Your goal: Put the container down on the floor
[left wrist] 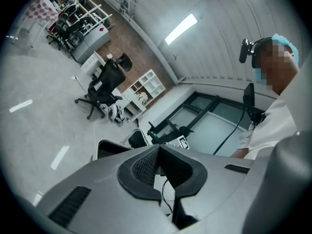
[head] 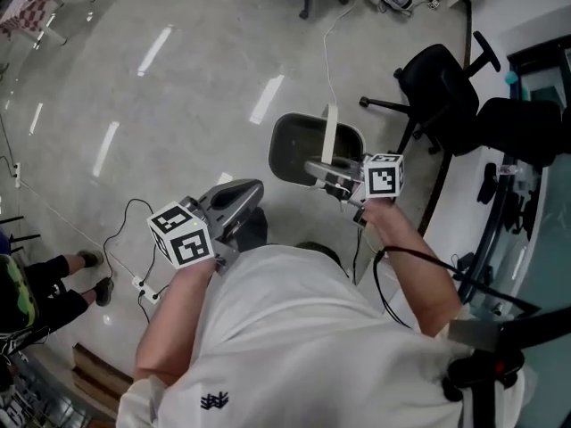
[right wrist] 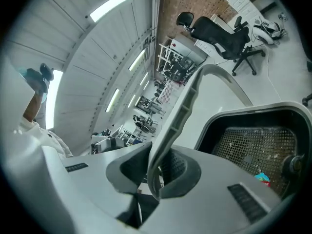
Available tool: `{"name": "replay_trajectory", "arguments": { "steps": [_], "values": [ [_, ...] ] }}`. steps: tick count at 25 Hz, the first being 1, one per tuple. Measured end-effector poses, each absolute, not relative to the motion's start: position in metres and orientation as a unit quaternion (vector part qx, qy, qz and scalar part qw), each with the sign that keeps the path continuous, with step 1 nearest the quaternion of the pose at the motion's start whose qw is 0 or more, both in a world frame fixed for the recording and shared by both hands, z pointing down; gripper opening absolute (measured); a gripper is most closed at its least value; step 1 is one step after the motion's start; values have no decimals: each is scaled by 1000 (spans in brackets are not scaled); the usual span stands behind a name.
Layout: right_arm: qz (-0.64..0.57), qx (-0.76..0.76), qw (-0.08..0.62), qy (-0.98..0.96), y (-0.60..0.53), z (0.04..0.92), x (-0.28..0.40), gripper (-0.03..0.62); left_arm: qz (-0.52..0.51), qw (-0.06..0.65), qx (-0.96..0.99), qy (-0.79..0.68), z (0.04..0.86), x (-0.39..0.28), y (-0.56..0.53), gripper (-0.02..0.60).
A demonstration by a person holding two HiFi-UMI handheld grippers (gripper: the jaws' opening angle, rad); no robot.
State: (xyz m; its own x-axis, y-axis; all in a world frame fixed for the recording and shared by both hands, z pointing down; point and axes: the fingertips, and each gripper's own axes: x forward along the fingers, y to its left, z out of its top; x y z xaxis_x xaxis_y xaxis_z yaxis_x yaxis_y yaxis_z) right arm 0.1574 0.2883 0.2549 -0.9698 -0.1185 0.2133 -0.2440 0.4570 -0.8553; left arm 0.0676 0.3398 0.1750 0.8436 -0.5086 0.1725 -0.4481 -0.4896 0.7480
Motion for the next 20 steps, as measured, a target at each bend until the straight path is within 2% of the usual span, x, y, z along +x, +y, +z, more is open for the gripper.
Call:
{"name": "replay_trajectory", "arguments": {
  "steps": [3,9,15,20],
  "values": [
    [509,100,37,-854,239,262,137,37,-35,419,865,-275,176,40,301,11],
    [493,75,14,-866,203,283,125,35,-43,412,859,-303,180,43,303,11],
    [518,52,6,-854,24,358,44,35,-58,450,824,-340,236,-9,146,11],
    [534,27,29,-845,-54,437,2,35,-73,467,798,-373,281,-27,71,11]
  ]
}}
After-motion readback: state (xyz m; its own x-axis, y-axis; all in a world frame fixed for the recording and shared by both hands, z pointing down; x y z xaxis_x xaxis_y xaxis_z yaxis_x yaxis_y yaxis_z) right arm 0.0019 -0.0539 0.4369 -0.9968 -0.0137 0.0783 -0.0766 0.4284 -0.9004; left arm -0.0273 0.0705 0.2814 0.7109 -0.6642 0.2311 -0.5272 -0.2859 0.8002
